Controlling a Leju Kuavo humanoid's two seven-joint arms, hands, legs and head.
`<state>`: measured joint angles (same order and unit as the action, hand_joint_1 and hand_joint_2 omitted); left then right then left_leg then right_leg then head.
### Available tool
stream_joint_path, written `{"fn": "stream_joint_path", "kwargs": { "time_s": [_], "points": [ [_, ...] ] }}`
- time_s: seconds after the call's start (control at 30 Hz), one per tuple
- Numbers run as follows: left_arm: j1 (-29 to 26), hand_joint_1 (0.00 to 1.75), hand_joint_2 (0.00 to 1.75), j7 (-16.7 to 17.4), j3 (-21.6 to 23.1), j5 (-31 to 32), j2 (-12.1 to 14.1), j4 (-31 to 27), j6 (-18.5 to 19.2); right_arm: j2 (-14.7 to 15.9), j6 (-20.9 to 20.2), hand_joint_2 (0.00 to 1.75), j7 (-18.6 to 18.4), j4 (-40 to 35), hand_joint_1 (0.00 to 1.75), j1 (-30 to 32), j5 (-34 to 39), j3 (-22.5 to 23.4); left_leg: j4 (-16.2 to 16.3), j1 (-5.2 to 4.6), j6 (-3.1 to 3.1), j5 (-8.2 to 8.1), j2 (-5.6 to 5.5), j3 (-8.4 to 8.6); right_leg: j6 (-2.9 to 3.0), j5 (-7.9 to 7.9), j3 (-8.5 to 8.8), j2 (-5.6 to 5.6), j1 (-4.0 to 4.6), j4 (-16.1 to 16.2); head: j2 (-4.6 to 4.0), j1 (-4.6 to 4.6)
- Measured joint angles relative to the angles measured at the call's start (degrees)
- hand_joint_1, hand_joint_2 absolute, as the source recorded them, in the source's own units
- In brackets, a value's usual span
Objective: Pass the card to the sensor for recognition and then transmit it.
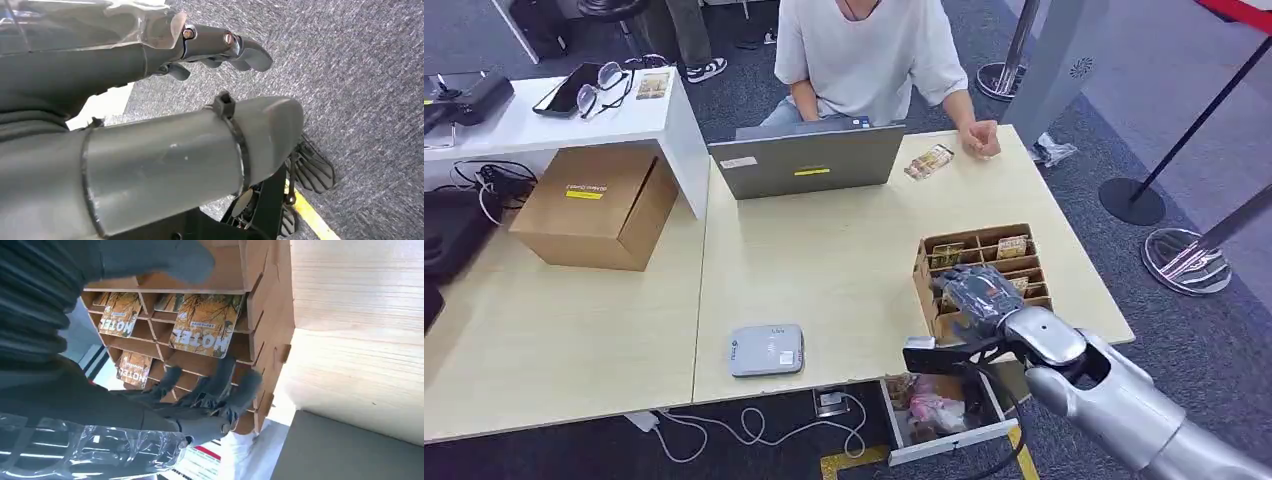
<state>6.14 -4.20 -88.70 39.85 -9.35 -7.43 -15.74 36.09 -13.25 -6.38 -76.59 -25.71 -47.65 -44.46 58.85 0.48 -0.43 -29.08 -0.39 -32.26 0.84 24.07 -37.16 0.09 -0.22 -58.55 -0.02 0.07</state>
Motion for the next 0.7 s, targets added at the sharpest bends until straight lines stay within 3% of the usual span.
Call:
{"fn": "stream_joint_path", "kwargs": {
  "time_s": [0.1, 0.27, 0.7],
  "points": [
    [0.0, 0.00, 0.00, 0.0, 0.0, 0.1, 0.0, 0.0, 0.0, 0.0, 0.0, 1.75, 0.2, 0.0, 0.54, 0.0, -0.1, 0.2, 0.0, 0.00, 0.00, 0.00, 0.00, -0.01, 0.00, 0.00, 0.00, 0.00, 0.00, 0.0, 0.00, 0.00],
    [0.0, 0.00, 0.00, 0.0, 0.0, 0.1, 0.0, 0.0, 0.0, -0.1, 0.0, 1.75, 0.4, 0.3, 0.49, -0.2, -0.2, 1.0, 0.0, 0.00, 0.00, 0.00, 0.00, -0.01, 0.00, 0.00, 0.00, 0.00, 0.00, 0.0, 0.00, 0.00],
    [-0.1, 0.00, 0.00, -0.2, 0.0, 1.0, 0.0, 0.0, 0.6, 1.1, 0.0, 1.75, -0.2, 0.6, 0.56, 0.6, 0.8, 3.7, 0.0, 0.00, 0.00, 0.00, 0.00, 0.00, 0.00, 0.00, 0.00, 0.00, 0.00, 0.0, 0.00, 0.00]
  ]
}}
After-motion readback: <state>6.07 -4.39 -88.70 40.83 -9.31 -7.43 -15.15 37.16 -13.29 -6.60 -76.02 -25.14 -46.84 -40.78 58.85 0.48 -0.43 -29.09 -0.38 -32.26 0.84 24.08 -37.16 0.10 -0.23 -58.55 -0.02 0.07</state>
